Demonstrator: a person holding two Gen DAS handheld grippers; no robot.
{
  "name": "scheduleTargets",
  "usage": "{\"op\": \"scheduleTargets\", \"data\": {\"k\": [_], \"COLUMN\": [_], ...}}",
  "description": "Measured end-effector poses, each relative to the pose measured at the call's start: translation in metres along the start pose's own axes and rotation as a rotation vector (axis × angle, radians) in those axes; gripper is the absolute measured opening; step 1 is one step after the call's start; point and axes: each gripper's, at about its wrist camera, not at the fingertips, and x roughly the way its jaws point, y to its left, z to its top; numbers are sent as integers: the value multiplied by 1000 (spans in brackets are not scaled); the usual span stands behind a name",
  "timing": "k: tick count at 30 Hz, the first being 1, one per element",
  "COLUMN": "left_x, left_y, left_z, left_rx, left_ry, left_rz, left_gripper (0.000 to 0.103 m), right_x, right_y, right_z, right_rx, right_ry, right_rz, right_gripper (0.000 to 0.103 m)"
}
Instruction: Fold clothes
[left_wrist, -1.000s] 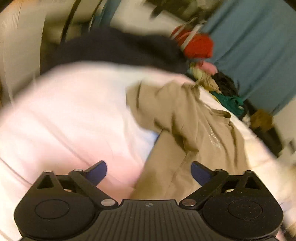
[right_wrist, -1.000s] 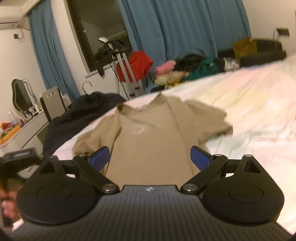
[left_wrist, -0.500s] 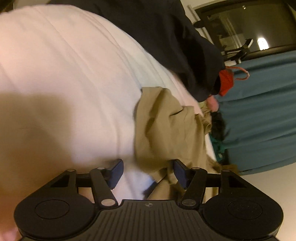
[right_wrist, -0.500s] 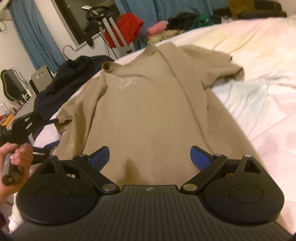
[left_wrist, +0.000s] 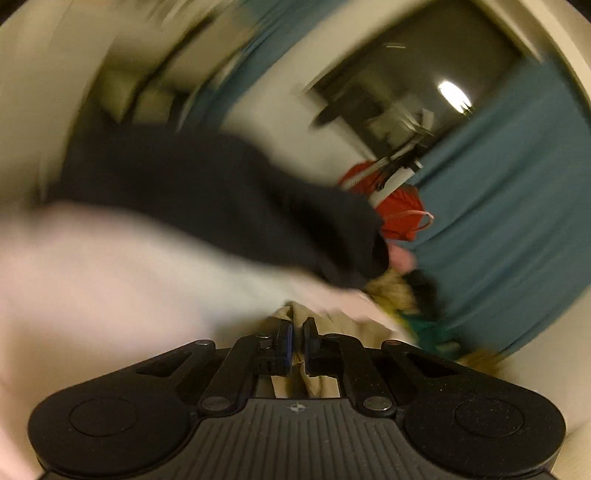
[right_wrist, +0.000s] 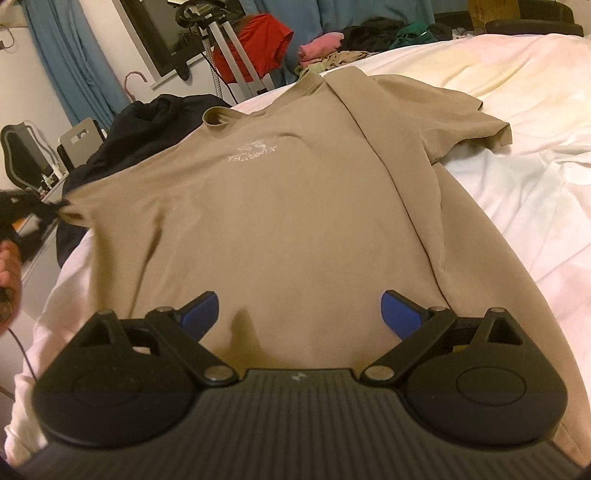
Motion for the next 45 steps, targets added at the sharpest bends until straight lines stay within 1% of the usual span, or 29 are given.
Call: {"op": "scheduleTargets", "data": {"k": [4, 5, 6, 7, 8, 9, 11, 12, 14, 15, 17, 19, 20, 22, 23, 24, 26, 28, 29, 31, 33, 34, 35, 36, 38, 39, 41, 42, 45], "left_x": [-10, -12, -15, -17, -17, -17, -13, -11, -8, -4, 6, 23, 33, 51, 60, 66, 78, 89, 93, 103, 117, 123, 129, 135, 139, 137, 115, 111, 103], "left_y": [-4, -5, -6, -7, -1, 6, 21, 29, 37, 39, 41, 47, 47, 43, 40, 37, 29, 21, 18, 16, 16, 19, 23, 27, 35, 37, 44, 40, 21], "left_z": [0, 0, 0, 0, 0, 1, 2, 0, -7, -11, -17, -24, -26, -30, -30, -29, -25, -19, -15, -8, -4, -5, -5, -6, -1, 3, 15, 20, 33], "left_rx": [39, 49, 59, 69, 28, -35, -166, -234, -341, -376, -436, -457, -445, -364, -324, -302, -269, -223, -189, -161, -154, -150, -146, -143, -153, -165, -150, -106, 51], "left_ry": [14, 17, 21, 24, 42, 71, 158, 210, 265, 276, 289, 283, 277, 231, 212, 194, 139, 83, 56, 8, -30, -18, 2, 22, 14, -14, -115, -150, -242], "left_rz": [66, 83, 100, 116, 116, 98, 35, -1, -49, -71, -116, -122, -111, -52, -35, -28, -49, -76, -92, -145, -167, -153, -132, -112, -71, -77, -124, -96, 32], "left_gripper": [20, 29, 43, 51, 63, 69, 76, 77, 80, 82, 82, 82, 82, 82, 83, 83, 83, 81, 75, 70, 41, 36, 23, 4, 4, 3, 2, 2, 0], "right_x": [-2, -2, -3, -4, -4, -4, -5, -5, -4, -4, -3, -2, -2, -1, -1, -1, -1, -2, -3, -2, 0, 0, 1, 2, 4, 6, 9, 11, 15], "right_y": [2, 2, 2, 3, 3, 4, 5, 5, 6, 6, 6, 7, 7, 8, 8, 8, 11, 11, 12, 12, 12, 12, 13, 13, 15, 16, 19, 20, 23], "right_z": [0, 0, 0, 0, 0, 0, 0, -1, -1, -1, -2, -2, -2, -3, -3, -3, -4, -6, -7, -7, -6, -6, -6, -7, -7, -7, -7, -7, -8], "right_rx": [-9, -13, -17, -22, -24, -26, -26, -28, -32, -33, -34, -34, -35, -39, -38, -35, -35, -38, -39, -39, -37, -43, -53, -63, -82, -92, -114, -125, -150], "right_ry": [-5, -8, -11, -14, -14, -14, -12, -11, -7, -5, -1, 1, 2, 2, 2, 2, 1, 2, 2, 2, 6, 6, 5, 4, 2, -1, -6, -8, -15], "right_rz": [-14, -19, -25, -31, -35, -37, -37, -37, -36, -36, -35, -35, -35, -36, -38, -39, -39, -38, -37, -36, -31, -28, -25, -21, -26, -31, -43, -48, -62], "right_gripper": [95, 95, 96, 96, 96, 96, 96, 96, 96, 96, 96, 96, 96, 96, 96, 96, 96, 96, 96, 96, 98, 98, 98, 98, 98, 98, 98, 98, 98]}}
